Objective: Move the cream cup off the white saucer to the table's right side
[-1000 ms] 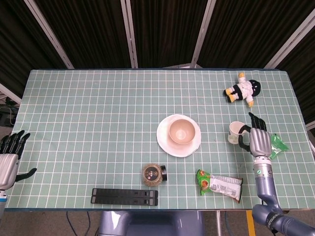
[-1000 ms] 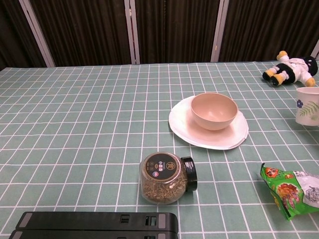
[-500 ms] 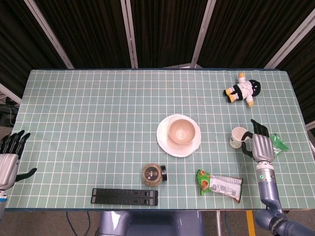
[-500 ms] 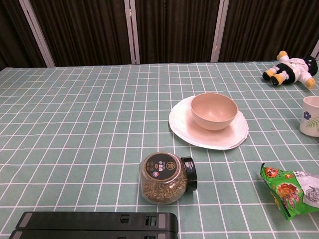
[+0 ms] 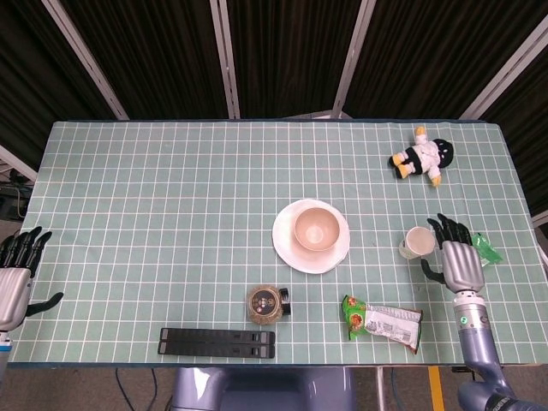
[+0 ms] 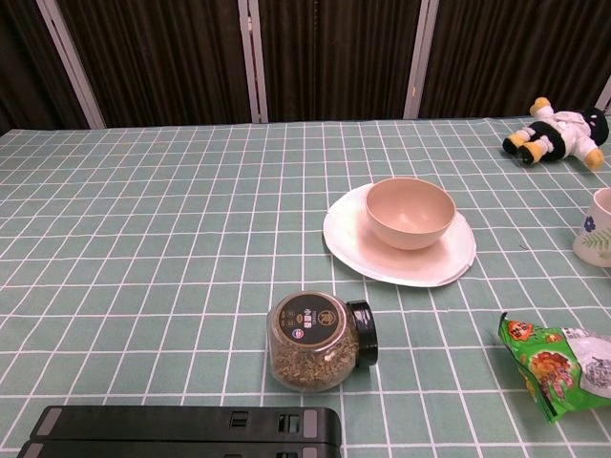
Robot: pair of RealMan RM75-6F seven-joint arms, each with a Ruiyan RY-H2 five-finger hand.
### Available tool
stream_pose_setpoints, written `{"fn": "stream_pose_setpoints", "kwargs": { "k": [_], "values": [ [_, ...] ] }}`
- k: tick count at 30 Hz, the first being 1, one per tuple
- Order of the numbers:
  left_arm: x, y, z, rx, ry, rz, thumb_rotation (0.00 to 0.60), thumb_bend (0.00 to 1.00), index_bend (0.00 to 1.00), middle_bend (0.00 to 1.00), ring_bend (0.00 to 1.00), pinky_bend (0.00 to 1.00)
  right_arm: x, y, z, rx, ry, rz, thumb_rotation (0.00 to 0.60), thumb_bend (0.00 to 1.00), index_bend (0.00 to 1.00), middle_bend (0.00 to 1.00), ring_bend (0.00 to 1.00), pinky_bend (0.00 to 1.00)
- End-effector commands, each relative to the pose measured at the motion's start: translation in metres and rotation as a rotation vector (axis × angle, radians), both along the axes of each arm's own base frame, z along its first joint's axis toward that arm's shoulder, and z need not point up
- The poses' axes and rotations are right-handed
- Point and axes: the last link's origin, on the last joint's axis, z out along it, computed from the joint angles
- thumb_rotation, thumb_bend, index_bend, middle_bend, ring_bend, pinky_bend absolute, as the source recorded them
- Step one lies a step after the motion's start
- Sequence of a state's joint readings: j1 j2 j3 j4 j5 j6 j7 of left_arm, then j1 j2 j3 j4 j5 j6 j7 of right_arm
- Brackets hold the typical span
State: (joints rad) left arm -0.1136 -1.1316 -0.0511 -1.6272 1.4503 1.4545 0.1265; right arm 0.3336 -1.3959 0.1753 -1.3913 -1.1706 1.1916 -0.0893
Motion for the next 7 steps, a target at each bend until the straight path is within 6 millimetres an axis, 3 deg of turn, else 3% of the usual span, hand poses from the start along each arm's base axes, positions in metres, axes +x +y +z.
{"fn": "stream_pose_setpoints", "kwargs": {
  "k": [1,7],
  "values": [
    [-0.001,0.000,0.000,0.001,0.000,0.002,0.600,0.00,0.00,0.00,0.00,0.00,0.002,0.011,0.009,-0.006,0.033,0.043,0.600,0.21,0.02,0.00,0.00,0.00],
    [-0.005,0.000,-0.003,-0.013,0.008,0.015,0.600,0.00,0.00,0.00,0.00,0.00,0.007,0.040,0.026,-0.033,0.068,0.147,0.600,0.12,0.00,0.00,0.00,0.00]
  ]
}}
